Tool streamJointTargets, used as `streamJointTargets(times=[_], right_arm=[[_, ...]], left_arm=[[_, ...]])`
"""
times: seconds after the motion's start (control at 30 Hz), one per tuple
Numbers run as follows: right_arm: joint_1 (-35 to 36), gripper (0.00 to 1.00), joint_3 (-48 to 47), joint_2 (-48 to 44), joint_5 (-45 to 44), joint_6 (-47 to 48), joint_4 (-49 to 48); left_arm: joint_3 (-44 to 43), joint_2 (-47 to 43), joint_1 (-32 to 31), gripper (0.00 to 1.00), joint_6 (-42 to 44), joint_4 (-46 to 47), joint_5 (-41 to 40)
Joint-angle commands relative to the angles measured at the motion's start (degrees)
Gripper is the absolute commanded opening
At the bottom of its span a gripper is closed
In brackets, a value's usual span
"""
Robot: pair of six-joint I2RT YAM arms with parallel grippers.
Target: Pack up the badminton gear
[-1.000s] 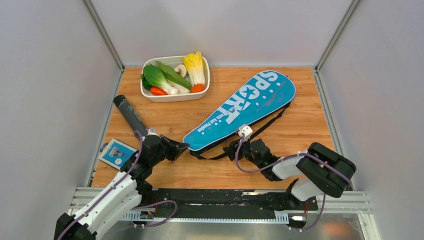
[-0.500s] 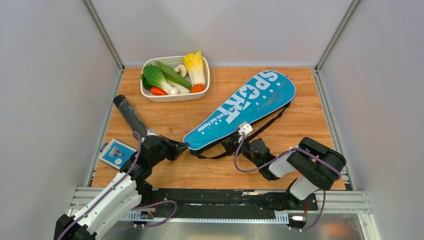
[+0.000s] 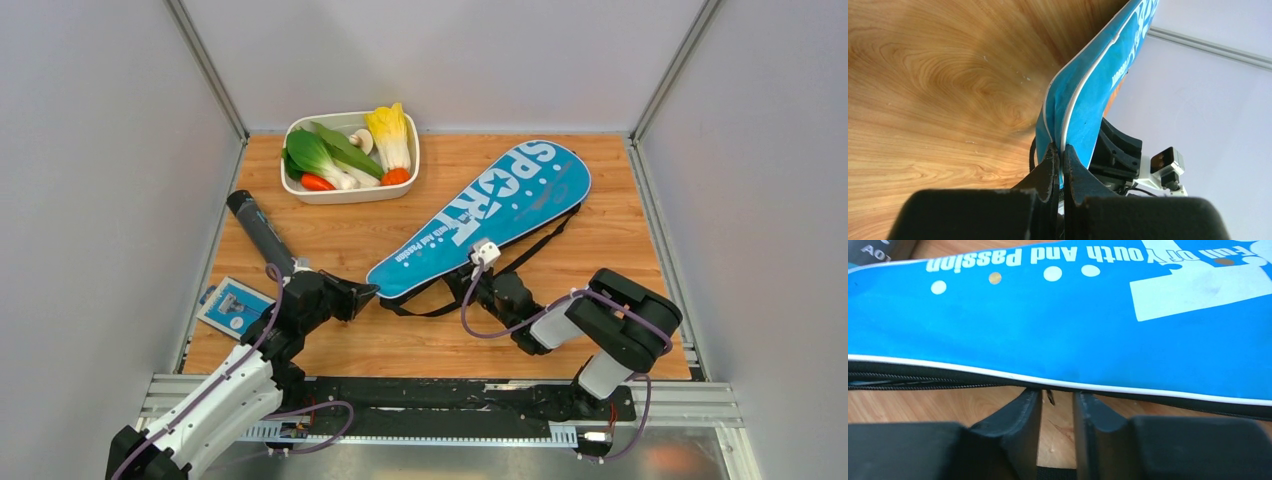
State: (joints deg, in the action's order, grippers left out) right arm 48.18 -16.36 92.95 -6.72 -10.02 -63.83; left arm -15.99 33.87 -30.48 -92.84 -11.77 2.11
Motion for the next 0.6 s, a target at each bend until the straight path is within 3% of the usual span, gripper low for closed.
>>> streamJointTargets(times=[0.0, 0.07, 0.1, 0.27, 0.57], right_arm=[[-0.1, 0.2, -3.0, 0.5, -0.7, -1.2, -1.8], [-0.1, 0.01, -3.2, 0.0, -1.2, -1.8, -0.6], [-0.1, 0.0, -3.3, -0.7, -1.3, -2.4, 1.2], [1.3, 0.0, -3.8, -7.2, 0.8, -2.8, 9.1], [12.3, 0.0, -11.1, -12.6, 0.3, -1.7, 22.0]], left_arm=[[-3.1, -0.2, -0.9, 0.0, -2.4, 4.9, 0.3], [-3.2, -0.2, -1.2, 0.0, -2.5, 5.0, 0.0], [-3.2, -0.1, -1.4, 0.0, -2.5, 5.0, -0.2], [-2.7, -0.2, -1.6, 0.0, -2.8, 5.8, -1.2], [-0.9, -0.4, -2.2, 0.0, -4.0, 8.7, -3.1]])
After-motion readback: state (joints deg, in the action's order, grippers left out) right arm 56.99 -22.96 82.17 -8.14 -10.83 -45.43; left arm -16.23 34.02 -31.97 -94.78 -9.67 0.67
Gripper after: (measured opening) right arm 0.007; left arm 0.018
